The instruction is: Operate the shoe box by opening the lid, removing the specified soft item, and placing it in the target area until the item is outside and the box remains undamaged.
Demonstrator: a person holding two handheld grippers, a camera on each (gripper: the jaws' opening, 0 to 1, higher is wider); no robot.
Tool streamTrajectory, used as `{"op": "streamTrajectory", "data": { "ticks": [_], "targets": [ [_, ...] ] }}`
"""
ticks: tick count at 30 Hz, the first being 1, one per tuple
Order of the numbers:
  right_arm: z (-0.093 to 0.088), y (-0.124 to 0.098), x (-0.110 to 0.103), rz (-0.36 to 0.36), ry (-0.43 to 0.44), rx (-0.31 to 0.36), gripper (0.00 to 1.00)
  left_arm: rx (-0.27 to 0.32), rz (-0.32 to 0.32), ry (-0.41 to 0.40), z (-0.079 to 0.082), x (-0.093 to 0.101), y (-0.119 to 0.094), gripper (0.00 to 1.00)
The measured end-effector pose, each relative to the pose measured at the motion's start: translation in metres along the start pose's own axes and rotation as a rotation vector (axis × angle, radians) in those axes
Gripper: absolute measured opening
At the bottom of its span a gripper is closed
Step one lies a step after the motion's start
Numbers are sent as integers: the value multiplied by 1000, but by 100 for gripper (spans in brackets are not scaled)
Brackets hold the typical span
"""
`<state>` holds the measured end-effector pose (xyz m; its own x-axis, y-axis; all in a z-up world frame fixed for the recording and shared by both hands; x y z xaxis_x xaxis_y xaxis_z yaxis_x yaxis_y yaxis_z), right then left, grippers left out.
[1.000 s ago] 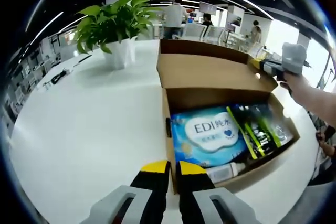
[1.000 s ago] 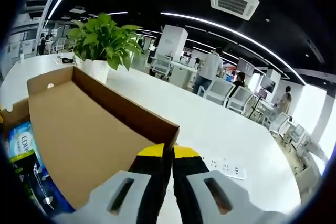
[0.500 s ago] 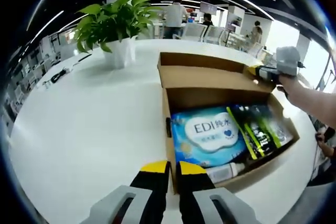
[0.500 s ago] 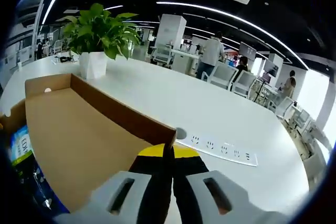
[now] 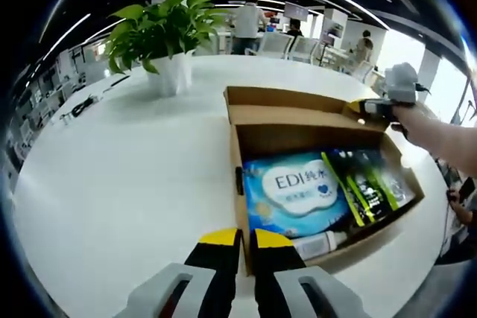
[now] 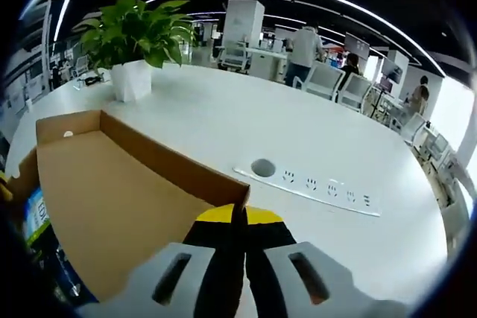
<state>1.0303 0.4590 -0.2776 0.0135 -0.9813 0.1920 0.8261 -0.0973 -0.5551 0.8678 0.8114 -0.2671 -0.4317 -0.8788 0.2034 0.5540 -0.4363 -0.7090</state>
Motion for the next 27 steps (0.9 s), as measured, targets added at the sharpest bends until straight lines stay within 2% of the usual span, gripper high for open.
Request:
{"op": "streamTrajectory", "data": {
  "ticks": [15, 24, 27],
  "targets": [
    [-21, 5, -2, 54, 62, -168, 1, 8, 2, -6, -1, 2, 0, 6],
    [-23, 4, -3, 62, 67, -183, 3, 13, 1, -7, 0, 1, 1, 6],
    [-22, 4, -6, 77, 76, -180, 7, 14, 0, -8, -1, 1, 0, 6]
  ]
}}
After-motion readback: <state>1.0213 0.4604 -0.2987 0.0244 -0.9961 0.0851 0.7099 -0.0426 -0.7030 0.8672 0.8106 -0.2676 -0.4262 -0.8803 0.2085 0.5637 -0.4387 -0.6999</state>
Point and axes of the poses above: the point that each gripper's makers call its tool centre point, and the gripper's own axes: y roughly forward along the fingers, x roughly to its right, z roughly out of its top, the point moved 2 cm from there along -y, roughly backward along the fingers, and after that the axes turned 9 degrees about -z, right-handed, at the moved point
